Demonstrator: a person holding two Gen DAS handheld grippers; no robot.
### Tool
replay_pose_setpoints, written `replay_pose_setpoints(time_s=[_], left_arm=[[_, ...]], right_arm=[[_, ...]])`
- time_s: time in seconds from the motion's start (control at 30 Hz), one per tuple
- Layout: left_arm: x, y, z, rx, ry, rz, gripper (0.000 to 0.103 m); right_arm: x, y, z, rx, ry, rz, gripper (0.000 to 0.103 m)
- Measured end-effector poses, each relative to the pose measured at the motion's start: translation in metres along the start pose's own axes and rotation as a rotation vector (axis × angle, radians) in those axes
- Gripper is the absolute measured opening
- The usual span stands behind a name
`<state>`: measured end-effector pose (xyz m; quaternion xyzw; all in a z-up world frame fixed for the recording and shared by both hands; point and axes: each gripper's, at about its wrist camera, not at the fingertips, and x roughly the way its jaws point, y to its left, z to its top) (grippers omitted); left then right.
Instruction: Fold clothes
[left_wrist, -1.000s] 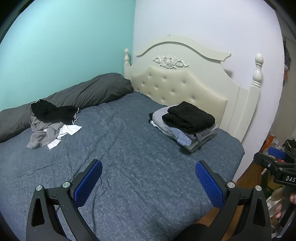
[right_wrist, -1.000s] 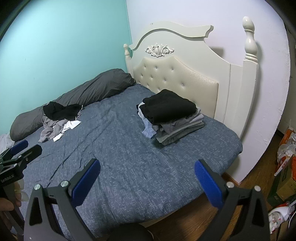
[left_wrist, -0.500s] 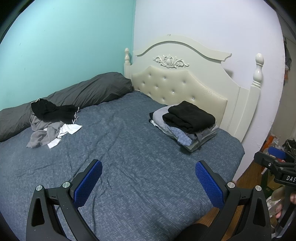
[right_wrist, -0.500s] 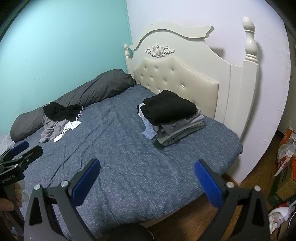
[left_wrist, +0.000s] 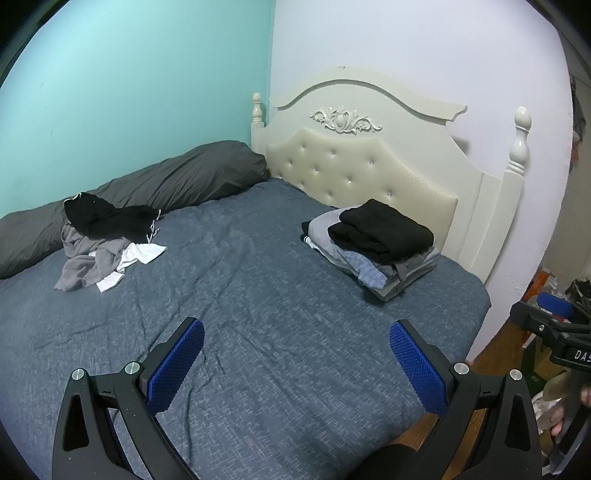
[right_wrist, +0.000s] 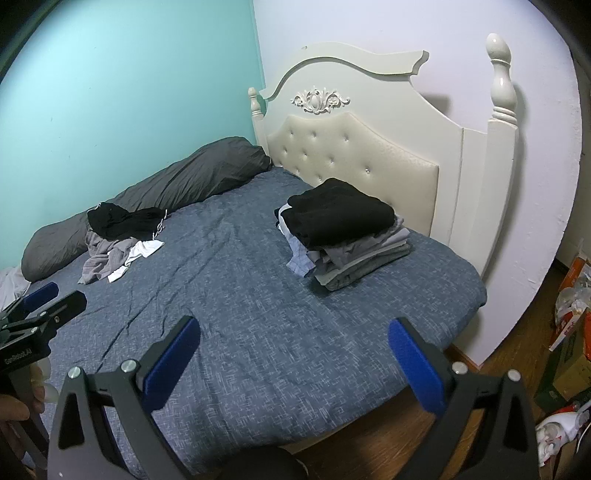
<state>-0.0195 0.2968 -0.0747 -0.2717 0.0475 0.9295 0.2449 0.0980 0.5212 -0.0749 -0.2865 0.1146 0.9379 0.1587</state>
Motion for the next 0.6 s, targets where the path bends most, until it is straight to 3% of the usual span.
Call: replay_pose_setpoints(time_s=[0.6], left_arm=[[0.0012,0.0021,-0.0004,-0.009,0.007,0.006,0.103]], right_arm=[[0.0003,0.0015,0.0008,0.002,-0.001,0.003,0.102]])
